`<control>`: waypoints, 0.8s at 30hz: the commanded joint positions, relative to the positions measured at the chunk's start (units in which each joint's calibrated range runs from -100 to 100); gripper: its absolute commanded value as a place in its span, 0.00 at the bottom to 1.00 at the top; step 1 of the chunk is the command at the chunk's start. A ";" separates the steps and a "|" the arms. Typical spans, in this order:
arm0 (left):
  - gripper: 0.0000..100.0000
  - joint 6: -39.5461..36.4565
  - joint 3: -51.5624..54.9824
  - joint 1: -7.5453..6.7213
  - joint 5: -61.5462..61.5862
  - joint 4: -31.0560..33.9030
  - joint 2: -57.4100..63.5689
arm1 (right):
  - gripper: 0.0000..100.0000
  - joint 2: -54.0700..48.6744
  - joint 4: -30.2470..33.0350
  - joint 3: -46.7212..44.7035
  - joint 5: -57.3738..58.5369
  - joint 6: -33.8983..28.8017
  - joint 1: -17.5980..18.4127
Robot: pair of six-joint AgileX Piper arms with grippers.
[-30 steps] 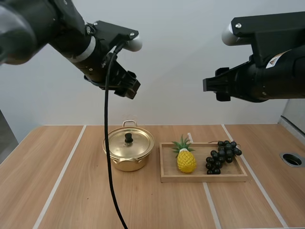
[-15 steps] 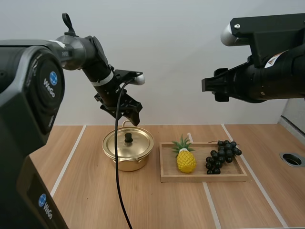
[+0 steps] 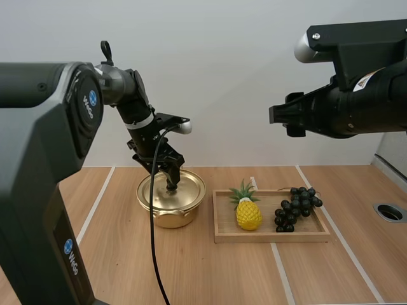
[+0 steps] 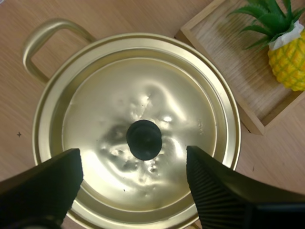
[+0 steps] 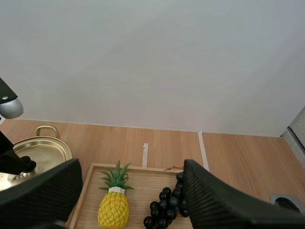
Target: Open the pot, put the pineapple inside, and close it
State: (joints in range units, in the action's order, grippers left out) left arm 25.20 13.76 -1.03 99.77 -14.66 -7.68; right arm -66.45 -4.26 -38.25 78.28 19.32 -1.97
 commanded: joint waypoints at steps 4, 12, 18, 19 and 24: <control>1.00 2.21 -0.39 0.05 0.23 -0.54 0.06 | 1.00 -0.26 -0.08 0.46 -1.09 0.29 -0.21; 1.00 5.27 -0.39 0.05 0.23 -2.40 -0.04 | 1.00 -0.26 -0.60 0.46 -1.07 0.40 -0.21; 1.00 6.04 -0.39 0.05 0.23 -3.38 -1.89 | 1.00 -0.26 -0.60 0.46 -1.23 0.40 -0.21; 1.00 6.04 -0.39 0.05 0.23 -3.38 -2.07 | 1.00 -0.26 -0.60 0.46 -1.23 0.40 -0.21; 1.00 6.20 -0.39 0.05 0.23 -3.38 -2.07 | 1.00 -0.26 -0.60 0.46 -1.23 0.40 -0.21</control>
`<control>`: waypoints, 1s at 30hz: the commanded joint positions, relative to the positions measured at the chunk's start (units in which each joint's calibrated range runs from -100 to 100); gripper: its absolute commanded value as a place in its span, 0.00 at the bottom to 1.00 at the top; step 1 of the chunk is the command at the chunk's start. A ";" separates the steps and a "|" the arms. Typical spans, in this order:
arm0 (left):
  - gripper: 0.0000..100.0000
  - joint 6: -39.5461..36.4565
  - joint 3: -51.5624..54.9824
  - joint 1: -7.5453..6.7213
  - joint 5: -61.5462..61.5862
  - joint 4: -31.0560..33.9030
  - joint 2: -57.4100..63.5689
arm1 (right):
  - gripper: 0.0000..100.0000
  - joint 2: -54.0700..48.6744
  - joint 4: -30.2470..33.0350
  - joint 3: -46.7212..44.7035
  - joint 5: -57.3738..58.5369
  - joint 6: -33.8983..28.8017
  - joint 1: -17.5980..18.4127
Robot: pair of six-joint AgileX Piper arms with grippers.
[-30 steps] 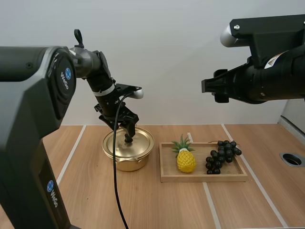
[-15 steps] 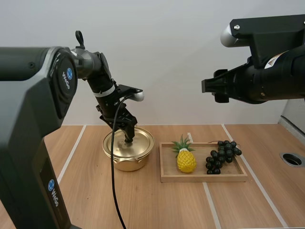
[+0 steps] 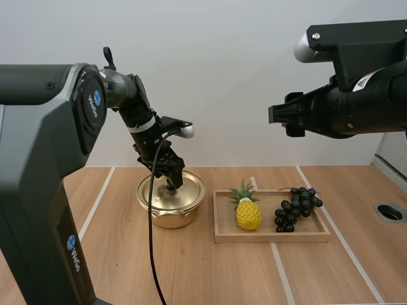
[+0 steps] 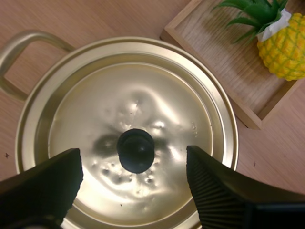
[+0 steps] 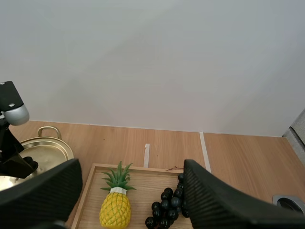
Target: Open the pot, put the pineapple inside, and close it
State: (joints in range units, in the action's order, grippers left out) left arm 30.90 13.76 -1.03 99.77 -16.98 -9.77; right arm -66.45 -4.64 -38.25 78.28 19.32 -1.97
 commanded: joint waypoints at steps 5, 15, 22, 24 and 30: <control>1.00 1.00 -0.39 0.05 0.23 -1.06 -0.48 | 1.00 -0.26 -0.22 0.46 -1.23 0.40 -0.21; 0.54 0.15 -0.39 0.05 0.23 -1.58 -2.94 | 1.00 -0.26 -0.22 0.46 -1.23 0.40 -0.21; 0.00 0.58 -0.39 0.05 0.23 -1.58 -2.34 | 1.00 -0.26 -0.62 0.46 -1.12 0.40 -0.21; 0.00 1.34 -0.65 0.05 0.23 -1.72 -1.17 | 1.00 -0.26 -0.62 0.46 -1.12 0.40 -0.21; 0.00 1.44 -8.81 0.05 0.23 -3.98 5.62 | 1.00 0.02 -2.41 0.46 -1.12 1.01 -0.21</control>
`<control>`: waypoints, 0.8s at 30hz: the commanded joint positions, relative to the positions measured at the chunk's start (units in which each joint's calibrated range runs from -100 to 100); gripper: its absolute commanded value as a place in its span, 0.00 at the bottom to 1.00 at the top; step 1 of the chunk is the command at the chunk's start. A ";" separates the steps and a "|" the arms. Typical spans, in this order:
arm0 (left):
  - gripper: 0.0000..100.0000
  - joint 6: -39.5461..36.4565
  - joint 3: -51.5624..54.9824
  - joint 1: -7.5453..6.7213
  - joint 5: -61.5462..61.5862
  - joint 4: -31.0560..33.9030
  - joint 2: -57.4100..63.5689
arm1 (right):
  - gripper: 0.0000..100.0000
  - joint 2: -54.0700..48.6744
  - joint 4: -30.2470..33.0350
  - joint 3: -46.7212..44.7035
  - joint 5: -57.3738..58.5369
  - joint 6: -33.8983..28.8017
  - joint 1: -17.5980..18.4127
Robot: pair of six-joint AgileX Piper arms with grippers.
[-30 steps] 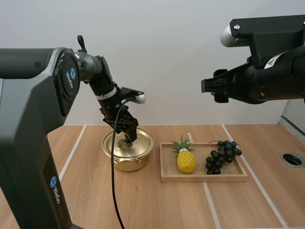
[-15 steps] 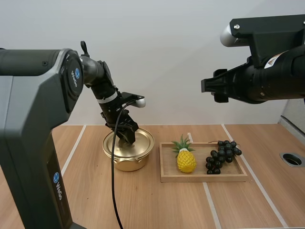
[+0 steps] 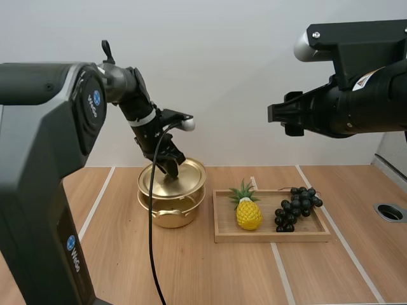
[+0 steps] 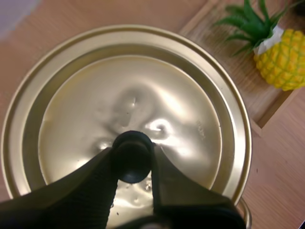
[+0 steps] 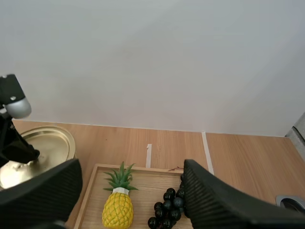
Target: Open the pot, put the pineapple inside, and close it
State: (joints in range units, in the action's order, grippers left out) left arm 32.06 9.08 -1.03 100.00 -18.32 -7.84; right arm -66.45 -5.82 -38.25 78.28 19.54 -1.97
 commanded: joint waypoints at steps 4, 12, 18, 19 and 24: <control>0.00 -2.46 -15.23 0.05 0.00 -2.85 9.82 | 1.00 1.25 -3.67 0.46 -0.60 2.13 -0.21; 0.00 -10.46 -43.87 0.64 0.00 -2.60 17.69 | 1.00 6.67 -4.61 0.46 1.68 3.23 -0.21; 0.00 -15.91 -61.05 0.74 -11.27 -2.34 20.13 | 1.00 10.61 -4.64 0.46 2.45 4.35 -0.21; 0.00 -16.88 -63.14 0.74 -14.20 -2.34 20.61 | 1.00 11.41 -4.64 0.46 2.45 4.95 -0.21; 0.00 -19.29 -70.03 0.74 -36.19 -2.20 23.44 | 1.00 15.31 -4.74 0.46 2.99 6.39 -0.21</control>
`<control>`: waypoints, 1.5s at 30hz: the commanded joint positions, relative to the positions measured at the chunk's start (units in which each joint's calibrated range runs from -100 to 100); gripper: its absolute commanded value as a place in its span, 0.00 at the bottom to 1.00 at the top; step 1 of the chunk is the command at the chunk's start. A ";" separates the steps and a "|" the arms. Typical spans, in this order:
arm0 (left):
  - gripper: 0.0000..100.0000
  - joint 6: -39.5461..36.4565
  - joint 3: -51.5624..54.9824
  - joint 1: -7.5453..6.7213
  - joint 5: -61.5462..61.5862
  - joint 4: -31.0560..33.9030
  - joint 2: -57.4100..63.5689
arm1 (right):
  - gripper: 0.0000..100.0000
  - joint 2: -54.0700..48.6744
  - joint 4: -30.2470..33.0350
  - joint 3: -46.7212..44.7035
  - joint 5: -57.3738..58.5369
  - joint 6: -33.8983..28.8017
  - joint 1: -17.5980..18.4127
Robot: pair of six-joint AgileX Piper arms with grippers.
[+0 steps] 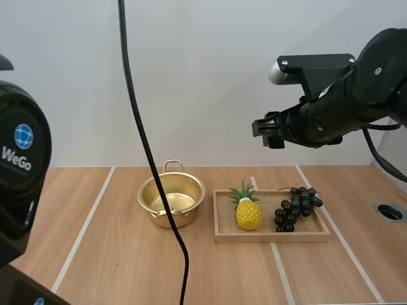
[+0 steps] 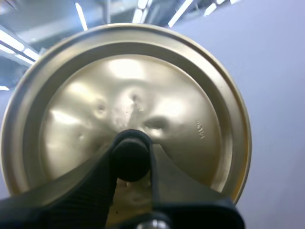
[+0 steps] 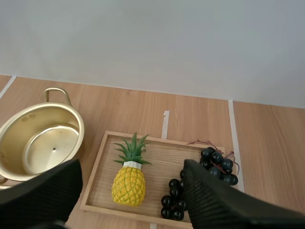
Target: Open the pot, put the pineapple inside, and close it
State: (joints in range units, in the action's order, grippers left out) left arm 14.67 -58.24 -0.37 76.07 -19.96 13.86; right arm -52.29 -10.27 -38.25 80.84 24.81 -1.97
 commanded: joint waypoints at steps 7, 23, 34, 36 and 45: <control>0.00 -4.18 -4.47 0.08 -43.17 -0.77 6.55 | 1.00 7.41 -1.71 0.46 0.38 2.28 -0.21; 0.00 -1.56 -4.47 0.08 -47.46 -0.62 8.85 | 1.00 22.83 -10.44 0.46 -0.46 15.51 -0.21; 0.00 -1.56 -4.47 0.08 -46.09 -0.62 8.85 | 1.00 33.57 -10.44 0.46 -6.02 15.76 -0.21; 0.00 -1.56 -4.47 0.08 -44.81 -0.62 8.85 | 1.00 35.18 -10.44 0.46 -6.89 15.76 -0.13; 0.00 -1.56 -4.47 0.08 -43.43 -1.19 8.85 | 1.00 41.08 -11.14 0.46 -8.24 15.85 -0.03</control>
State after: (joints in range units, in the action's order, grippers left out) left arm 13.03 -62.92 -0.37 32.06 -20.31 22.59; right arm -11.87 -20.87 -38.09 73.14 40.02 -1.97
